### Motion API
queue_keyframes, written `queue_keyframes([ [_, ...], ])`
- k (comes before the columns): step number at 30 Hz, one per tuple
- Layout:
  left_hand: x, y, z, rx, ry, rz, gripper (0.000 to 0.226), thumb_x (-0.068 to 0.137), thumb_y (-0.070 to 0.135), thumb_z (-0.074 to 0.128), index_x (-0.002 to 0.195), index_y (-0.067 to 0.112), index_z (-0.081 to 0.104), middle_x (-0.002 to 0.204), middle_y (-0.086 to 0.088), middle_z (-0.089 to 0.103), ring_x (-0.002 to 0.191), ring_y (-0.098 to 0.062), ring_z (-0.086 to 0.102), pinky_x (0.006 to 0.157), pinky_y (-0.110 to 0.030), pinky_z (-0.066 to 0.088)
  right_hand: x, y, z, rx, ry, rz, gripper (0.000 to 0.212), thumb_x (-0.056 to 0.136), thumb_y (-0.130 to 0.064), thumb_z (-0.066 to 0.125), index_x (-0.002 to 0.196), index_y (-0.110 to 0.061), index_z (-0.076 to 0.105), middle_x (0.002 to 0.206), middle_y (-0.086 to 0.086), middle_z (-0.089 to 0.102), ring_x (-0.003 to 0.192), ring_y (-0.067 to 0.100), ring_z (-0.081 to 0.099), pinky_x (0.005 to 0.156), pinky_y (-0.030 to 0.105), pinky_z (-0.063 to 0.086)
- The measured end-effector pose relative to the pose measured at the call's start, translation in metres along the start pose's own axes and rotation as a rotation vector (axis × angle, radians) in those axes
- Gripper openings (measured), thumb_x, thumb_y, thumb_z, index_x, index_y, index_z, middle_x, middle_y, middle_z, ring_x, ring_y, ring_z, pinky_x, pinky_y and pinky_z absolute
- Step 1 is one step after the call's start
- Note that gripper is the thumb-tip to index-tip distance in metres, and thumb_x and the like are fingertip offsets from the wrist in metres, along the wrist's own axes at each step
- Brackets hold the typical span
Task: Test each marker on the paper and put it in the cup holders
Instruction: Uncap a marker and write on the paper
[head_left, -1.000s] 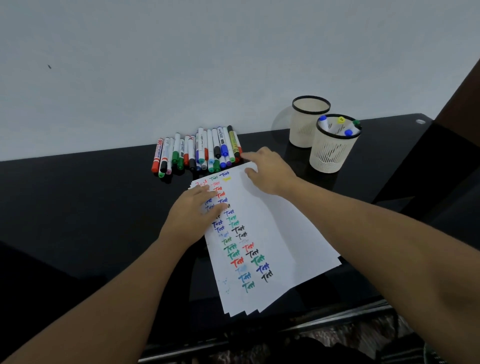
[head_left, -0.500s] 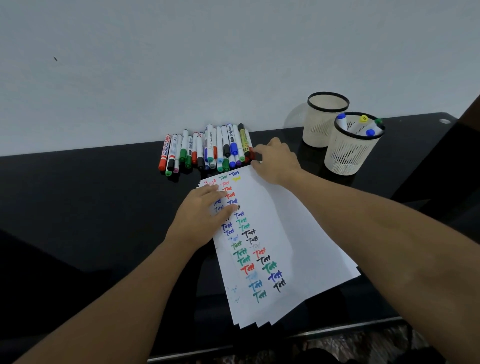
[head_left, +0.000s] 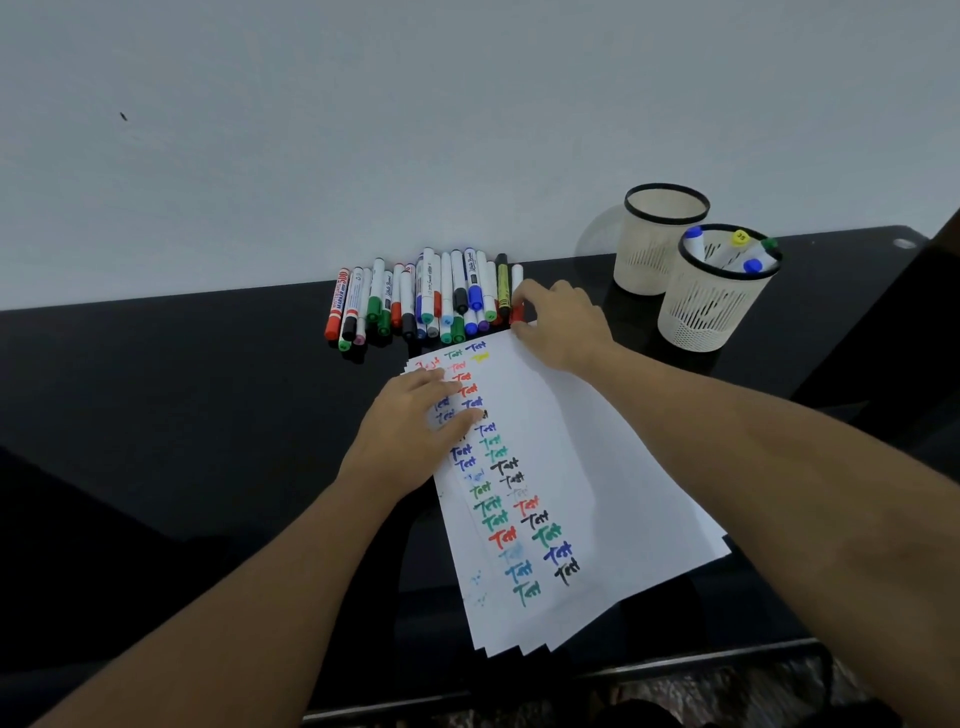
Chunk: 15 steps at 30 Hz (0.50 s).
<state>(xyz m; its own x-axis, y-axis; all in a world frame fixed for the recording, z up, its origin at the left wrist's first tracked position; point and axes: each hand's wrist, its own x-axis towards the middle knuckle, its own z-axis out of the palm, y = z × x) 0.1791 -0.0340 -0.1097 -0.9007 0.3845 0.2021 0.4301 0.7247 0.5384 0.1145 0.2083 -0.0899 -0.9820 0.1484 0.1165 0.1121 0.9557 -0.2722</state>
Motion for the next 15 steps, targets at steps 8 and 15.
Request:
queue_keyframes([
  [8, 0.0010, -0.0029, 0.0016, -0.002, -0.006, -0.001, 0.055, 0.091, 0.055, 0.064, 0.136, 0.024, 0.064, 0.148, 0.006, 0.050, 0.139, -0.011, 0.038, 0.116, -0.033, 0.029, 0.0006, 0.0042, -0.0014, 0.005, -0.007, 0.028, 0.021, 0.104, -0.038, 0.048, 0.123, -0.035, 0.057, 0.110, 0.004, 0.048, 0.105, 0.025, 0.049, 0.090, 0.044, 0.048],
  [15, 0.0016, -0.0041, 0.0031, -0.001, 0.000, 0.013, 0.054, 0.091, 0.054, 0.065, 0.136, 0.024, 0.063, 0.148, 0.006, 0.051, 0.139, -0.011, 0.038, 0.114, -0.029, 0.027, -0.0064, 0.0013, -0.0059, 0.099, 0.215, -0.014, 0.014, 0.105, -0.025, 0.051, 0.118, -0.020, 0.050, 0.107, 0.010, 0.052, 0.089, 0.027, 0.054, 0.080, 0.049, 0.055],
])
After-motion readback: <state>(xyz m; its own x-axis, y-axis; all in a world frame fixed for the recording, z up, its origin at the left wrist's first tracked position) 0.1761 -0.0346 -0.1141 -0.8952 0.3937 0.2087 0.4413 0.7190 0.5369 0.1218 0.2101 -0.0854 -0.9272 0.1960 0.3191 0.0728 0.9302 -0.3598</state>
